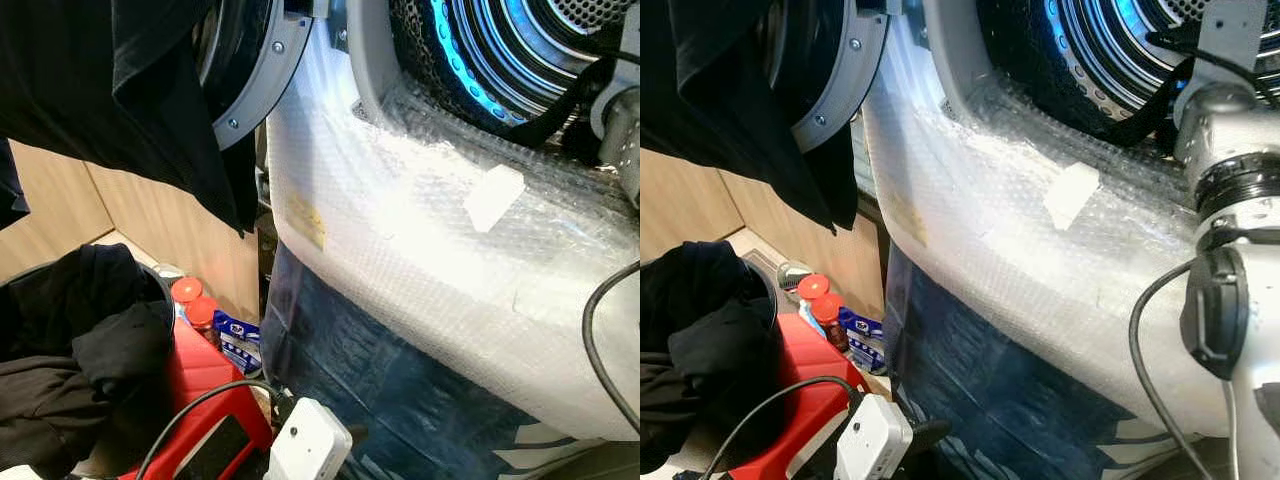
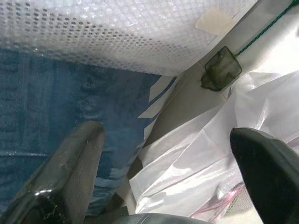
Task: Clothes washing
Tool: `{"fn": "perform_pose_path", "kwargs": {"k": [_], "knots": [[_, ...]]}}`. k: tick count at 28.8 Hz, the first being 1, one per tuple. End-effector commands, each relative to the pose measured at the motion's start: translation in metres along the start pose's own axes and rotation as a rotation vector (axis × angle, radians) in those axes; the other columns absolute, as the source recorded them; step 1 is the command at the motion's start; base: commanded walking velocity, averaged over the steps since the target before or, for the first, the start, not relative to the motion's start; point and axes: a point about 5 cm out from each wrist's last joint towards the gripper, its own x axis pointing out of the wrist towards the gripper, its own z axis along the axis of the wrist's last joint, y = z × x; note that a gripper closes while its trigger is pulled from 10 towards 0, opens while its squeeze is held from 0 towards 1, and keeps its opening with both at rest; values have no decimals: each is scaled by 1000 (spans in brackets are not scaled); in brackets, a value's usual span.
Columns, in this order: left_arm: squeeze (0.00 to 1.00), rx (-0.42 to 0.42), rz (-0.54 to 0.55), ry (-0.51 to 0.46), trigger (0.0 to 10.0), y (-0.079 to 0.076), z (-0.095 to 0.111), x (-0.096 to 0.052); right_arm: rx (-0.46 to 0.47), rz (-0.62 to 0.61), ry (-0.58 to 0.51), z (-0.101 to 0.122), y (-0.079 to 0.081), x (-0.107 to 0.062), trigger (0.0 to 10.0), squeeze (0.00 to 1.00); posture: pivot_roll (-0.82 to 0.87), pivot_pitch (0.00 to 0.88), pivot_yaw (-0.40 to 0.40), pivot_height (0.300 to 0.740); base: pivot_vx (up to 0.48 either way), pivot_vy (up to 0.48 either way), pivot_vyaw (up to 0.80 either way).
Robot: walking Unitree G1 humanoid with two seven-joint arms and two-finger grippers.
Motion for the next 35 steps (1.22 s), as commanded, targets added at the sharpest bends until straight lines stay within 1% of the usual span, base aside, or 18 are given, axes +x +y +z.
{"fn": "perform_pose_path", "kwargs": {"k": [1, 3, 5, 10, 12, 13, 14, 15, 16, 17, 18, 25, 27, 28, 29, 30, 32, 35], "knots": [[0, -4, -35, -5, 10000, -6, 2, 0, -1, -24, -20, 12, -12, -2, 10000, 1000, 45, 175, -140, 740, 0, 0, 0], [0, -4, -38, -4, 10000, -5, 2, 1, -6, -19, -33, 16, -15, -3, 10000, 1000, 36, 161, -135, 740, 0, 0, 0], [0, 2, -39, -5, 10000, -3, 3, 1, -39, -4, -45, 20, -17, -4, 10000, 1000, 35, 152, -133, 740, 0, 0, 0], [0, 5, -41, -5, 10000, 0, 3, 2, -47, 0, -60, 23, -19, -5, 10000, 1000, 33, 140, -129, 740, 0, 0, 0], [0, 21, -32, -9, 10000, 5, 4, 3, -25, 53, -103, 28, -17, -6, 10000, 1000, 39, 123, -125, 740, 0, 0, 0], [0, 21, -32, -9, 10000, 5, 4, 3, -25, 53, -103, 28, -17, -6, 10000, 1000, 39, 123, -125, 740, 0, 0, 0], [0, 45, -4, -18, 10000, 10, 7, 4, 1, 134, -152, 35, -10, -8, 10000, 1000, 40, 112, -123, 740, 0, 0, 0], [0, 60, 5, -23, 10000, 14, 9, 5, 101, 226, -178, 39, -5, -10, 10000, 271, 43, 96, -118, 740, 0, 0, 0], [0, 74, 13, -28, 10000, 17, 10, 6, 218, 329, -222, 45, -1, -13, 10000, 0, 45, 87, -114, 740, 0, 0, 0], [0, 74, 13, -28, 10000, 17, 10, 6, 218, 329, -222, 45, -1, -13, 10000, 0, 45, 87, -114, 740, 0, 0, 0], [0, 78, 17, -31, 10000, 20, 11, 6, 246, 402, -279, 51, 0, -15, 10000, 0, 46, 76, -110, 740, 0, 0, 0], [0, 118, 43, -43, 10000, 30, 16, 8, 287, 582, -352, 51, -4, -20, 10000, 0, 53, 50, -107, 740, 0, 0, 0], [0, 135, 55, -48, 10000, 34, 17, 9, 253, 601, -357, 42, -10, -18, 10000, 0, 57, 41, -103, 740, 0, 0, 0], [0, 135, 55, -48, 10000, 34, 17, 9, 253, 601, -357, 42, -10, -18, 10000, 0, 57, 41, -103, 740, 0, 0, 0], [0, 132, 79, -58, 10000, 38, 19, 9, 212, 633, -404, 37, -15, -19, 10000, 0, 56, 34, -98, 740, 0, 0, 0], [0, 129, 102, -63, 10000, 42, 20, 9, 196, 655, -426, 32, -18, -20, 10000, 0, 56, 33, -96, 740, 0, 0, 0], [0, 131, 126, -79, 10000, 46, 22, 9, 244, 669, -429, 27, -23, -19, 10000, 0, 55, 30, -94, 740, 0, 0, 0], [0, 137, 198, -106, 10000, 59, 28, 7, 316, 748, -467, 16, -29, -23, 10000, 0, 53, 17, -86, 740, 0, 0, 0]]}}
